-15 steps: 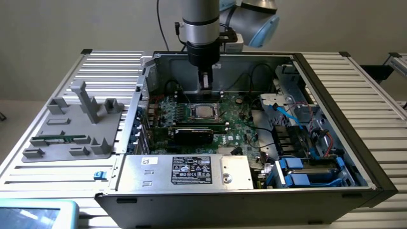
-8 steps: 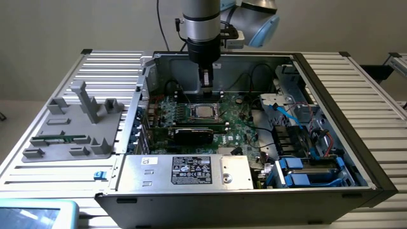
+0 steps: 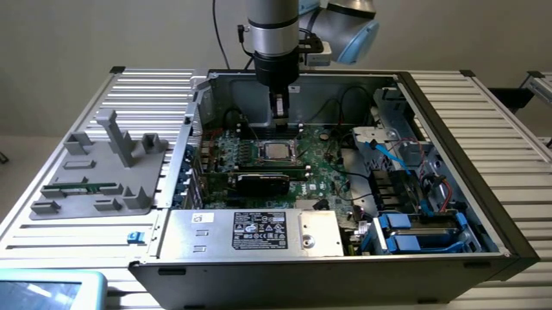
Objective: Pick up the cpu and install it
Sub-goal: 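Close the cpu cover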
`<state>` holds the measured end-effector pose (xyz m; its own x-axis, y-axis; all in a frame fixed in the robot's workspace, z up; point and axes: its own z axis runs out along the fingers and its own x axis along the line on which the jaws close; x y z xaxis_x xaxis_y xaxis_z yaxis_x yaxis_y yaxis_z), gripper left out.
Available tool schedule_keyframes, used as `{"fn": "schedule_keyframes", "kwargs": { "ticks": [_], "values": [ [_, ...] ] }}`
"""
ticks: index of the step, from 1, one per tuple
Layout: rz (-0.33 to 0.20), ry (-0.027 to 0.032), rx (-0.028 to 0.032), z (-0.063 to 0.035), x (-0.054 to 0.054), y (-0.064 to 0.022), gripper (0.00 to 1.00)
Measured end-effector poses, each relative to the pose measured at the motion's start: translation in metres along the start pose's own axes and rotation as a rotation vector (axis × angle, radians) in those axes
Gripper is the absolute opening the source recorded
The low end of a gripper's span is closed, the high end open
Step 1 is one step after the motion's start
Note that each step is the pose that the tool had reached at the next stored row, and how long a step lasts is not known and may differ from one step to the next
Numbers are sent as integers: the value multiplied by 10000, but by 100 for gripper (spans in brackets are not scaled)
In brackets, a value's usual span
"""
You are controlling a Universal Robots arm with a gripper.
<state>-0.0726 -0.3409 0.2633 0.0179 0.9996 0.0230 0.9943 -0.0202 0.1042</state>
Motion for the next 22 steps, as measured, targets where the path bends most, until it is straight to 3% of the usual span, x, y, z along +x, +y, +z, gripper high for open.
{"fn": "schedule_keyframes", "kwargs": {
  "ticks": [5,9,15,22],
  "values": [
    [-2,9,2,-6,-1,7,9],
    [5,54,1,-29,2,89,9],
    [8,85,7,-12,-5,290,9],
    [11,108,24,-4,1,600,9]
  ]
}}
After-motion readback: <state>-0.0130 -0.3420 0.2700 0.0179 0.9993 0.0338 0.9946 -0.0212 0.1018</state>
